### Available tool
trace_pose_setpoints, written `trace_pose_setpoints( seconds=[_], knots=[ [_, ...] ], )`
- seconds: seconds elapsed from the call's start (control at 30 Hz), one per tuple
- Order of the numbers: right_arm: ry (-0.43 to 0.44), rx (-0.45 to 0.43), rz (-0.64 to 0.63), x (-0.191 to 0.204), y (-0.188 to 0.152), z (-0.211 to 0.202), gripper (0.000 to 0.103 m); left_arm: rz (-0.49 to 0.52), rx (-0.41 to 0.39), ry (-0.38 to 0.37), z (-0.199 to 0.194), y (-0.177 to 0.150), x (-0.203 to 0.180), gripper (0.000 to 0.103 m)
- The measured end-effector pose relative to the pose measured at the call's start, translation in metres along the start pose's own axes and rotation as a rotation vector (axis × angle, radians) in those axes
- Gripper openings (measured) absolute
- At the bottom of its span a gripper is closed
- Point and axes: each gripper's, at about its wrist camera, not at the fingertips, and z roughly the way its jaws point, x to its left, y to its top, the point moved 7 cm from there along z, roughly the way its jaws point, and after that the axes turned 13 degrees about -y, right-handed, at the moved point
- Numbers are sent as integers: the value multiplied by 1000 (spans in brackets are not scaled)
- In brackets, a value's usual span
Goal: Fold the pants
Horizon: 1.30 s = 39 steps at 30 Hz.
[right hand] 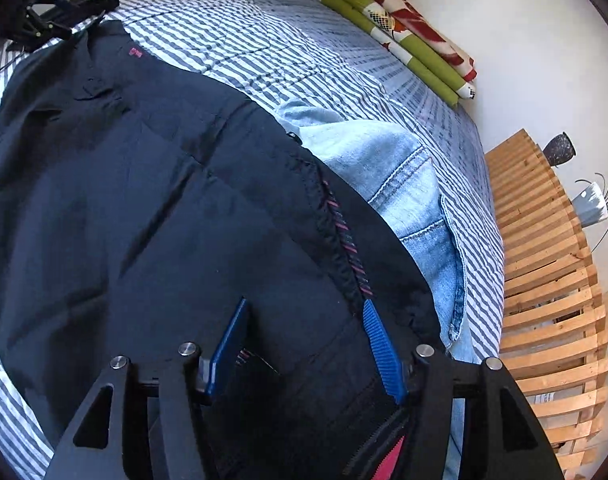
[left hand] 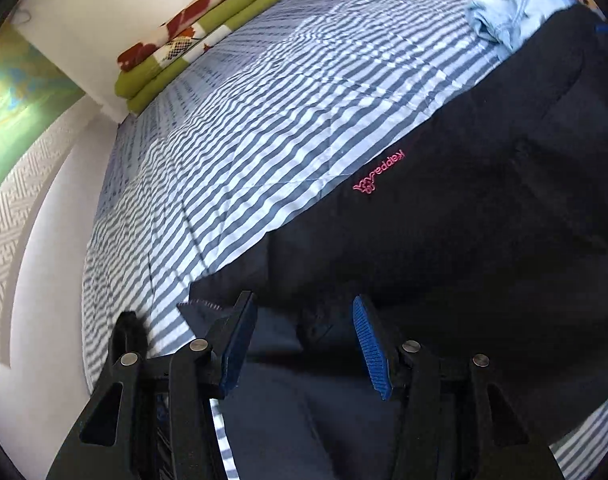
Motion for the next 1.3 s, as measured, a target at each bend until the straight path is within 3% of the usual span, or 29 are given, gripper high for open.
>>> trace_pose_setpoints(
  seconds=[0.03,0.1,0.13,0.17,0.2,0.27,0.5,0.6,0.63,0.67,0.73,0.8,0.87,0.9,0.93,0.97,1.1,1.2,1.23,1.3],
  knots=[
    [-21,2,-4,-2,-1,0,33,15,9,-12,7,5,-7,53],
    [-42,10,-2,-6,-1,0,10,57,47,-64,20,10,-22,52],
    [-37,9,4,-7,-2,-2,8,81,72,-75,26,10,-28,39],
    [-41,2,6,-8,-2,-5,6,99,92,-84,30,9,-32,11],
    [-50,-5,5,-7,-2,-7,5,107,105,-86,33,8,-36,0],
    [-78,-16,5,-6,-2,-10,4,111,96,-69,35,5,-38,0],
    [-156,-90,105,-20,4,-34,3,-32,-13,-102,7,9,-8,0],
    [-216,-123,142,-32,13,-41,3,-57,-12,-140,8,18,-3,10],
    [-242,-129,156,-36,17,-40,3,-41,-22,-136,9,22,-4,32],
    [-263,-120,173,-41,21,-36,3,-18,-32,-132,10,27,-6,61],
    [-283,-102,213,-50,29,-26,3,42,-33,-101,18,34,-13,80],
    [-265,-78,226,-53,36,-16,3,73,-23,-40,29,40,-12,80],
    [-286,-63,207,-49,39,-10,3,16,-24,-6,42,42,2,76],
    [-304,-58,192,-49,41,-4,3,-19,-15,13,49,42,9,72],
    [-324,-51,182,-48,43,1,3,-49,-6,6,56,40,14,58],
    [-338,-41,183,-45,40,2,3,-63,-12,-29,60,40,14,54],
    [-360,0,192,-45,44,20,3,-55,-37,17,49,45,25,54],
    [-342,53,129,-38,42,27,4,-156,-55,48,31,30,60,54],
    [-334,38,138,-40,42,21,6,-224,-73,25,21,24,73,54],
    [-307,12,176,-49,42,5,27,-345,-123,-48,4,3,97,54]
  ],
)
